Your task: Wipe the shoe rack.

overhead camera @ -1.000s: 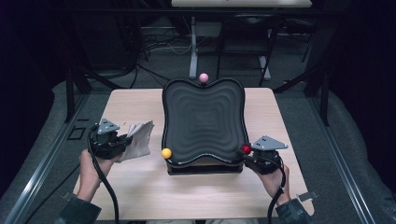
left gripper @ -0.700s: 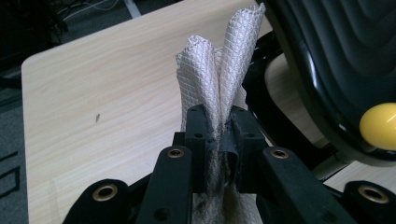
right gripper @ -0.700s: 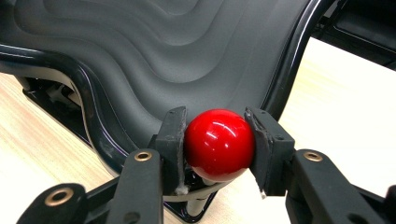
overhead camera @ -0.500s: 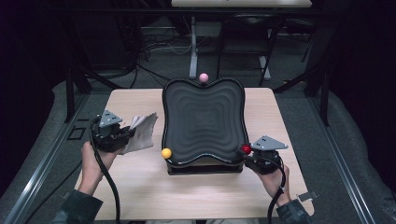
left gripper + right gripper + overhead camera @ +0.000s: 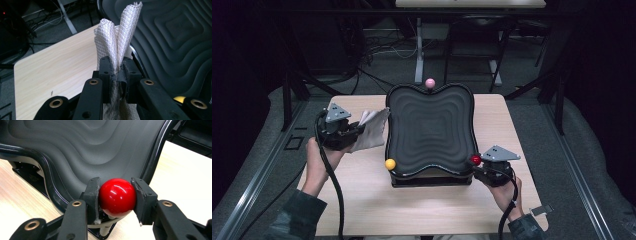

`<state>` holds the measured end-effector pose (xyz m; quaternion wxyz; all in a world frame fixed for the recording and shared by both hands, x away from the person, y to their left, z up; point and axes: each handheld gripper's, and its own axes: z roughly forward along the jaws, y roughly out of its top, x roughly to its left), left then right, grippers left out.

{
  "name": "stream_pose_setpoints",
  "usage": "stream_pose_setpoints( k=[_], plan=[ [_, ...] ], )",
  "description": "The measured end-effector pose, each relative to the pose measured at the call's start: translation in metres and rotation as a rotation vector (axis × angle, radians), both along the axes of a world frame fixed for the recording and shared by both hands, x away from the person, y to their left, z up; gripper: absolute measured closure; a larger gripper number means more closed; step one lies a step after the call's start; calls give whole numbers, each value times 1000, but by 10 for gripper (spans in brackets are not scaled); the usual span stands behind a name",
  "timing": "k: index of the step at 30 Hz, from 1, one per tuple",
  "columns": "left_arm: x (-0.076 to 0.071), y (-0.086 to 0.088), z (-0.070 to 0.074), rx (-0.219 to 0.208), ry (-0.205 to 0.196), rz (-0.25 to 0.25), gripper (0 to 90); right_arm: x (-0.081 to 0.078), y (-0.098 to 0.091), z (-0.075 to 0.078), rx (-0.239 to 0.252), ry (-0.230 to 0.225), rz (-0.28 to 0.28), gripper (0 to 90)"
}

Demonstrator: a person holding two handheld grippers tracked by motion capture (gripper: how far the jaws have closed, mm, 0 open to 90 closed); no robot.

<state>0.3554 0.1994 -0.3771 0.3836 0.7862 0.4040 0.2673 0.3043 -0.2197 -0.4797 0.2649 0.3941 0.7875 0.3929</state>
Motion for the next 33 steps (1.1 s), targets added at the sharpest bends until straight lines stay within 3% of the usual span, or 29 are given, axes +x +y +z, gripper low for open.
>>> stream_pose_setpoints(
  k=[5, 11, 26, 33],
  plan=[
    [8, -7, 7, -29, -2, -8, 797, 0, 0, 0, -2, 0, 2, 601],
    [22, -22, 15, -27, -7, -22, 797, 0, 0, 0, -2, -2, 2, 601],
    [65, -67, 26, 44, -23, -32, 797, 0, 0, -1, 5, -12, 5, 602],
    [89, -83, 23, 41, -21, -18, 795, 0, 0, -1, -8, -16, -3, 603]
  ],
)
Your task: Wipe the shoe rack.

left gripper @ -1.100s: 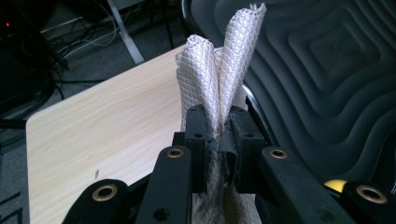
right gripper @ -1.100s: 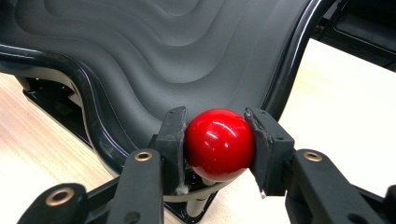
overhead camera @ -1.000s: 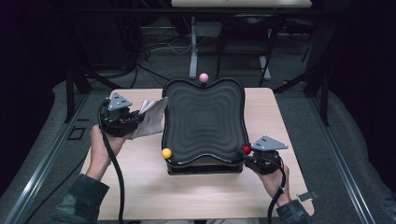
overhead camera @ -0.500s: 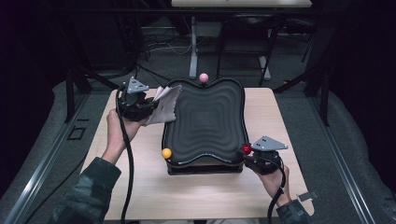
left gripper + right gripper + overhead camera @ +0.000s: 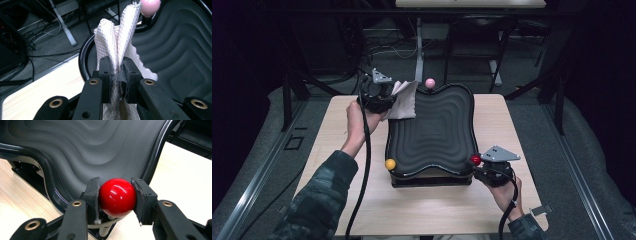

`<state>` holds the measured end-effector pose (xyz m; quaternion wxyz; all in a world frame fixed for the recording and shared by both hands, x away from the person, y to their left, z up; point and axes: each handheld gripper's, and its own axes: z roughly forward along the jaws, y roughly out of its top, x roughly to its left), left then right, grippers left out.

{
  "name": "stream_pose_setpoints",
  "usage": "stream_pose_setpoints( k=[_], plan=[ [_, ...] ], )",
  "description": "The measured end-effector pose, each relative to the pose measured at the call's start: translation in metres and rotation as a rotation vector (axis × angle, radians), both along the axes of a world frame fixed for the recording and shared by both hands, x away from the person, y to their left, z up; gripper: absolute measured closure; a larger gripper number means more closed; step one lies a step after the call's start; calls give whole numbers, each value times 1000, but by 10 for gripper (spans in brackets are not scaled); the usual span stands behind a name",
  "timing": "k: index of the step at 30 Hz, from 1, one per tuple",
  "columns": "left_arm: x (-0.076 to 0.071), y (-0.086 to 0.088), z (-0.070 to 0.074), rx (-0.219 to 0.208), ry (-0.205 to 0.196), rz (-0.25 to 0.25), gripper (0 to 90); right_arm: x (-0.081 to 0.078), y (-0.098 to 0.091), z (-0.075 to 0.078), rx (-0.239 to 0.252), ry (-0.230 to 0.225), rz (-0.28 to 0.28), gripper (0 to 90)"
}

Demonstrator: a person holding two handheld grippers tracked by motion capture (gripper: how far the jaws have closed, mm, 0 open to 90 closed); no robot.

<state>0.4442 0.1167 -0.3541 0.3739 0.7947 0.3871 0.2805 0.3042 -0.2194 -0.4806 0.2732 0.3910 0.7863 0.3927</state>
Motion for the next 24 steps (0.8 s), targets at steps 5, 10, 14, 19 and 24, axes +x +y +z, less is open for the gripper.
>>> stream_pose_setpoints(
  k=[5, 10, 14, 19, 24],
  plan=[
    [16, -8, -6, 9, 8, 17, 795, 0, 0, 0, -1, 3, -1, 603],
    [28, -13, -19, 11, 33, 49, 793, 0, 0, 0, -3, 2, -1, 603],
    [35, -10, -24, 11, 38, 70, 792, 0, 1, 0, -3, 3, -1, 603],
    [39, -8, -26, 23, 38, 80, 792, 0, 1, 0, -10, 0, 4, 603],
    [42, -10, -25, 44, 11, 75, 790, 0, 1, 0, -11, -2, 3, 603]
  ],
)
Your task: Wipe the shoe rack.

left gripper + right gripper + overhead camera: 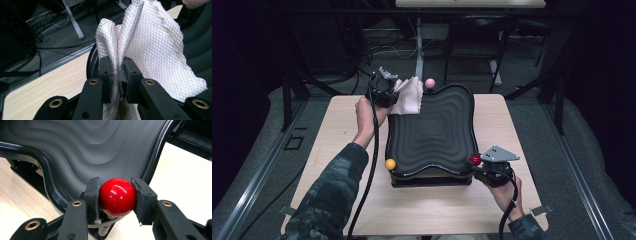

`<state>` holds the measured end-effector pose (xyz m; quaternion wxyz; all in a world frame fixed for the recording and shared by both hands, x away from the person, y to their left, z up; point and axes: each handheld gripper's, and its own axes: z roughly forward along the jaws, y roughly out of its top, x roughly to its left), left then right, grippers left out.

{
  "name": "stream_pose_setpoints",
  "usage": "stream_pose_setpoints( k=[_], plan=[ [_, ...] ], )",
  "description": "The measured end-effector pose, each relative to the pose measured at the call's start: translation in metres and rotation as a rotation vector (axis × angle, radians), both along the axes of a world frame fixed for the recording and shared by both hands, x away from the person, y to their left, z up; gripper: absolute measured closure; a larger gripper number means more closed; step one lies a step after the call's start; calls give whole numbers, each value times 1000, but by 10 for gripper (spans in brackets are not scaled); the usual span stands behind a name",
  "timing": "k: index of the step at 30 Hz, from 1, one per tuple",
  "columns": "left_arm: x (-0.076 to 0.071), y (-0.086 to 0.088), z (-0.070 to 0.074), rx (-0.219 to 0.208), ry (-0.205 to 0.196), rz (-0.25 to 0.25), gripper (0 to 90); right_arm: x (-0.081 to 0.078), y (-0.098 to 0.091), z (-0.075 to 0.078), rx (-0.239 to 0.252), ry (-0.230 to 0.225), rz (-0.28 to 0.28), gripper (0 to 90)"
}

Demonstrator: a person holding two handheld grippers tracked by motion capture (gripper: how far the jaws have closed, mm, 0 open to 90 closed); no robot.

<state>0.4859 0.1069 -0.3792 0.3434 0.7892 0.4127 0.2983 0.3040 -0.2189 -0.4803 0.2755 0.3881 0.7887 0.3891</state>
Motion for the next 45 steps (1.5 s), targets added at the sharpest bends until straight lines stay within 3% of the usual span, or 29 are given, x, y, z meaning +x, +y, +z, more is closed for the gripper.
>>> stream_pose_setpoints(
  k=[7, 11, 17, 45],
  plan=[
    [5, -2, -3, -1, 33, -3, 792, 0, 1, 0, -1, 0, 0, 603],
    [4, -1, -4, -22, 46, -3, 794, 0, 1, 0, 0, 0, 0, 603],
    [0, 0, -6, -18, 69, -16, 795, 0, 1, 0, 0, -1, -2, 603],
    [-25, 4, -20, -8, 88, -71, 795, -1, 2, 0, -6, -1, -4, 603]
  ],
)
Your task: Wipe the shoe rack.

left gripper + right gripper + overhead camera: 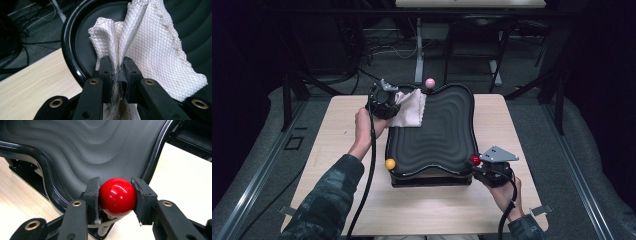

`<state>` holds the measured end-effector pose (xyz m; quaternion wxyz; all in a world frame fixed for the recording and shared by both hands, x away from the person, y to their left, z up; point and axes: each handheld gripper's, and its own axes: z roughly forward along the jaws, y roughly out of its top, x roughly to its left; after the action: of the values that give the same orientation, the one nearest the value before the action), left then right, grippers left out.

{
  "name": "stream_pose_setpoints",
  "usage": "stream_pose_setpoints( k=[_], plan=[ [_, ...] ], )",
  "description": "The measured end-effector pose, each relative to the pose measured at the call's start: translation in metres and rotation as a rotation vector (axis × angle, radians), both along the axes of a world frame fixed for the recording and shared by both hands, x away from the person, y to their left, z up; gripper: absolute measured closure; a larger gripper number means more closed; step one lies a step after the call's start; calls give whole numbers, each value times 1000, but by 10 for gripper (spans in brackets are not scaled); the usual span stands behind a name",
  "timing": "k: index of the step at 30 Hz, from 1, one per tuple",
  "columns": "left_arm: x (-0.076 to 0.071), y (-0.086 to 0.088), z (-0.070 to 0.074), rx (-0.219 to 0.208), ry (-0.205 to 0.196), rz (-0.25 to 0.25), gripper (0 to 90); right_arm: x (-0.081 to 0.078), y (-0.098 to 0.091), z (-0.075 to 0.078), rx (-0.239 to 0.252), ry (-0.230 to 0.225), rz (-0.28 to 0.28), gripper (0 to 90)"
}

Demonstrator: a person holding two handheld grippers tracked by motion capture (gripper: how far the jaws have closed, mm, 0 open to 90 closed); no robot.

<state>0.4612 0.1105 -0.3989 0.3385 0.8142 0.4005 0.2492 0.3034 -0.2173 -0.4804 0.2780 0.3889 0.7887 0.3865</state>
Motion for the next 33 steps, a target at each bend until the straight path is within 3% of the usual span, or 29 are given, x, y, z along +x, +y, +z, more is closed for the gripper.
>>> stream_pose_setpoints(
  k=[12, 33],
  plan=[
    [-16, -2, -8, 15, 6, -9, 796, 0, 0, 0, 3, -1, 1, 603],
    [-50, 2, -26, 0, 37, -63, 797, 0, 1, 0, -8, -1, -5, 603]
  ],
)
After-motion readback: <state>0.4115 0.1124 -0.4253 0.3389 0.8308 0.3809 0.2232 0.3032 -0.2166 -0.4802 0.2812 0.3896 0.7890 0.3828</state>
